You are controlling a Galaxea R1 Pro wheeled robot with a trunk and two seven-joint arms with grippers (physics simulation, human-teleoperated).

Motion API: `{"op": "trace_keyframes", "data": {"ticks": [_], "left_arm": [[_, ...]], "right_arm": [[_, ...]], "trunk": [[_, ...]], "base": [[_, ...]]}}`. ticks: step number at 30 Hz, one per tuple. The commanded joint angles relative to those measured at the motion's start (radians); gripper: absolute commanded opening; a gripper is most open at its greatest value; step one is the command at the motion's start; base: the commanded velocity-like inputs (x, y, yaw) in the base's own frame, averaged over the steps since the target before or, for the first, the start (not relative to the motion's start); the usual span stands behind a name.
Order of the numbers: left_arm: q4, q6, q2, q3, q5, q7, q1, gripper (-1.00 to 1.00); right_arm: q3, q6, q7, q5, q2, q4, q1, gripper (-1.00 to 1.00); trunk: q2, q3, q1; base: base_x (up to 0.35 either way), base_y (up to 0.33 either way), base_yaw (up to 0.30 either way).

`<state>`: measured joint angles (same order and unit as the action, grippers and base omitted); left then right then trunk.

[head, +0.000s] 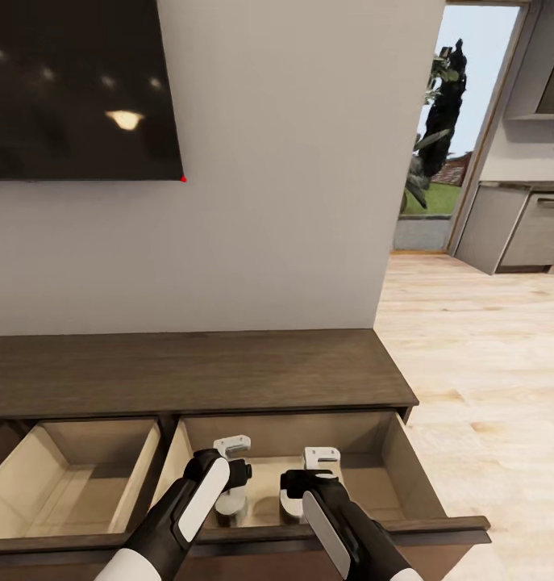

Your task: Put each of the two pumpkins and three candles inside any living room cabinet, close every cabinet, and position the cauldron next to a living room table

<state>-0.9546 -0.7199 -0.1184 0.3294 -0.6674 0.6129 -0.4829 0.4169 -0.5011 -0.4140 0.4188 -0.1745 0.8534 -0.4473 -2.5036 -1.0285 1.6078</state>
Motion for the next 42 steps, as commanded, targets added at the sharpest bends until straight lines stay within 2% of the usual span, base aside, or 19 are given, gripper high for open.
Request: {"op": "trace_keyframes", "data": {"ticks": [1,12,17,42], "left_arm": [[-0.001,-0.001,0.0,0.002,-0.011,0.01,-0.001,1.0],[-0.001,-0.001,0.0,0.002,-0.012,0.01,-0.002,1.0],[-0.001,-0.001,0.0,0.002,-0.012,0.01,-0.002,1.0],[-0.001,-0.001,0.0,0.002,-0.012,0.01,-0.002,1.0]], "right_arm": [[0.002,-0.002,-0.009,0.009,0.0,0.001,-0.001,1.0],[0.002,-0.002,-0.008,0.009,0.0,0.001,-0.001,1.0],[0.002,-0.002,-0.008,0.009,0.0,0.001,-0.001,1.0],[0.002,0.006,-0.003,0.009,0.0,0.004,-0.001,1.0]], "trunk": [[0.0,0.003,-0.001],[0.002,0.046,-0.006],[0.004,0.065,-0.008],[0.179,0.143,-0.104]], "base": [[0.0,0.0,0.0],[-0.004,0.0,0.0],[-0.191,0.0,0.0],[-0.086,0.005,0.0]]}}
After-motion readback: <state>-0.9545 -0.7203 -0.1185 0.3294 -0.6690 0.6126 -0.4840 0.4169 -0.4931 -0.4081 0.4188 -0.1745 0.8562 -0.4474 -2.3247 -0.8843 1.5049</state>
